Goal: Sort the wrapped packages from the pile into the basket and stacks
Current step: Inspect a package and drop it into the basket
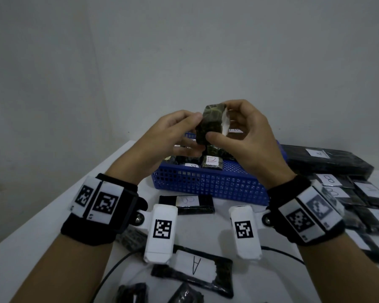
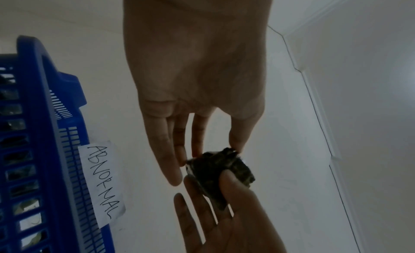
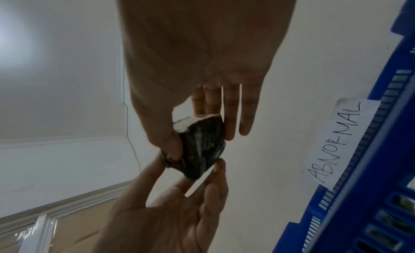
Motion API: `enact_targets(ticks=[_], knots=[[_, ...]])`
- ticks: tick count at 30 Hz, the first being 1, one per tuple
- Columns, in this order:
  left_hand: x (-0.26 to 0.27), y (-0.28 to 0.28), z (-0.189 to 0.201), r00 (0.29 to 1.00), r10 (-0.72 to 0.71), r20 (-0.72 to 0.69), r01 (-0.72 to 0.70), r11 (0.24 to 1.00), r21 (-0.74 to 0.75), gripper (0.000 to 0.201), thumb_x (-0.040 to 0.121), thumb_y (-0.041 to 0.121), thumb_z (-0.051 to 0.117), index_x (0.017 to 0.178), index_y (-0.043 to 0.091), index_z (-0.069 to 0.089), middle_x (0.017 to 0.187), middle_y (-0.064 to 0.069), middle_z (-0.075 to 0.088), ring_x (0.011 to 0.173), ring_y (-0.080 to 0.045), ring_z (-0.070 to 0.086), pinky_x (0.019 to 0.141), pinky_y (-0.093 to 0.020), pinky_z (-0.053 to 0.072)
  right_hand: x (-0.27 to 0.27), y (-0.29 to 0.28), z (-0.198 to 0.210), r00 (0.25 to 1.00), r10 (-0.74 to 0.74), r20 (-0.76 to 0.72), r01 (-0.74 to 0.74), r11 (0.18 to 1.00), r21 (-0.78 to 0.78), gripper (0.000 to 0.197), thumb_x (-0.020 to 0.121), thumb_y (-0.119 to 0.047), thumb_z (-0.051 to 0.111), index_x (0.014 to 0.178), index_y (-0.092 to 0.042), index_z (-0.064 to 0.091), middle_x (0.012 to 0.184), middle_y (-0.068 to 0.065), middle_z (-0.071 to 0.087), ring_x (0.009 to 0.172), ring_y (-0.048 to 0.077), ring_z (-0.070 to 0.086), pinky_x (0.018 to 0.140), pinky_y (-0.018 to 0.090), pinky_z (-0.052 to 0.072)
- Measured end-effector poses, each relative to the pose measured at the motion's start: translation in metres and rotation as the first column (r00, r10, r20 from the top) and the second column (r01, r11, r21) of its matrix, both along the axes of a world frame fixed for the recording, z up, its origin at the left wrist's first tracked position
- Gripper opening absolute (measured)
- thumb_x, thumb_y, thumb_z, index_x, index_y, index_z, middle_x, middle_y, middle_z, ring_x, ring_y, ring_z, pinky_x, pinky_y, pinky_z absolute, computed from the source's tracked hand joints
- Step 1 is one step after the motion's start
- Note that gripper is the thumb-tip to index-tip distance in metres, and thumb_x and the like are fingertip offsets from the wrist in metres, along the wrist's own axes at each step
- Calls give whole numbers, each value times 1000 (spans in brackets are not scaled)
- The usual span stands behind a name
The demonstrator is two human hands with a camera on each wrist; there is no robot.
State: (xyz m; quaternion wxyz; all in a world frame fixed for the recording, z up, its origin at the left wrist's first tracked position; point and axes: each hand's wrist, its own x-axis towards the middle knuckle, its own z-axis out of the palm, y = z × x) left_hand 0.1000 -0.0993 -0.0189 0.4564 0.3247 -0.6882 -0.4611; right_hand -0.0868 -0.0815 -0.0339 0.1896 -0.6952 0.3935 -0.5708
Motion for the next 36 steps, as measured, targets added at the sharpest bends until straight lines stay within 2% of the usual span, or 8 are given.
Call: enact_targets(ticks=[6, 12, 18, 23, 26, 29, 33, 36], knots=[[5, -4, -4, 1000, 19, -15, -20, 998, -66, 18, 91, 7, 65, 109, 10, 64, 111, -8, 66, 91, -19, 72, 80, -33, 61, -6, -1, 4, 983, 125, 137, -145, 979, 146, 39, 85, -34, 70, 121, -20, 63, 125, 3, 67, 110, 22, 69, 86, 48, 61], [1, -1, -3, 1000, 6, 27, -2, 992, -124, 25, 87, 14, 72, 109, 16, 63, 119, -9, 65, 92, -25, 72, 85, -41, 61, -3, -2, 3, 993, -7, 114, 4, 1000, 24, 15, 88, -7, 68, 102, -7, 63, 102, 11, 72, 84, 35, 71, 74, 53, 61], [2, -2, -4, 996, 57, 63, -47, 986, -158, 52, 80, 15, 79, 125, 20, 53, 114, -4, 64, 93, -24, 73, 82, -41, 60, -2, 3, 4, 998, 50, 39, -51, 998, 27, 22, 90, -11, 72, 110, -9, 63, 118, 0, 70, 98, 19, 72, 83, 38, 62], [4, -3, -4, 997, 76, 19, -66, 950, -306, 47, 80, 0, 78, 115, 20, 55, 114, 0, 62, 96, -13, 68, 85, -27, 56, -1, 6, 8, 964, 161, 211, -221, 928, 299, 36, 100, -40, 56, 128, -17, 58, 125, 3, 68, 105, 21, 72, 90, 40, 60], [3, -2, -5, 997, 60, 45, -40, 935, -351, 46, 80, 1, 79, 114, 21, 56, 116, 0, 62, 108, -15, 66, 90, -30, 56, 0, 5, 9, 947, 193, 255, -278, 893, 354, 32, 100, -28, 59, 119, -4, 62, 115, 17, 72, 96, 33, 74, 83, 45, 62], [4, -1, -5, 995, 9, 103, 26, 941, -338, 40, 86, 1, 73, 117, 21, 58, 123, -4, 62, 114, -18, 64, 95, -40, 56, 1, 2, 7, 960, 119, 252, -184, 950, 253, 16, 95, -15, 63, 105, -2, 62, 101, 19, 73, 87, 29, 75, 74, 43, 64], [2, 1, -3, 997, -27, 68, 43, 967, -251, 21, 97, 21, 60, 117, 20, 60, 124, -5, 62, 105, -22, 70, 92, -42, 58, -2, -1, 2, 995, 9, 103, -20, 995, 102, 15, 77, -20, 69, 91, -13, 65, 94, 11, 72, 79, 34, 72, 71, 43, 63], [0, 0, -4, 1000, -14, 22, 17, 992, -129, 19, 101, 29, 54, 116, 18, 58, 114, -8, 67, 90, -17, 72, 83, -37, 60, -4, 2, 3, 996, 84, -1, -84, 994, 68, 26, 81, -1, 73, 104, -9, 63, 107, 7, 69, 83, 21, 72, 73, 33, 61]])
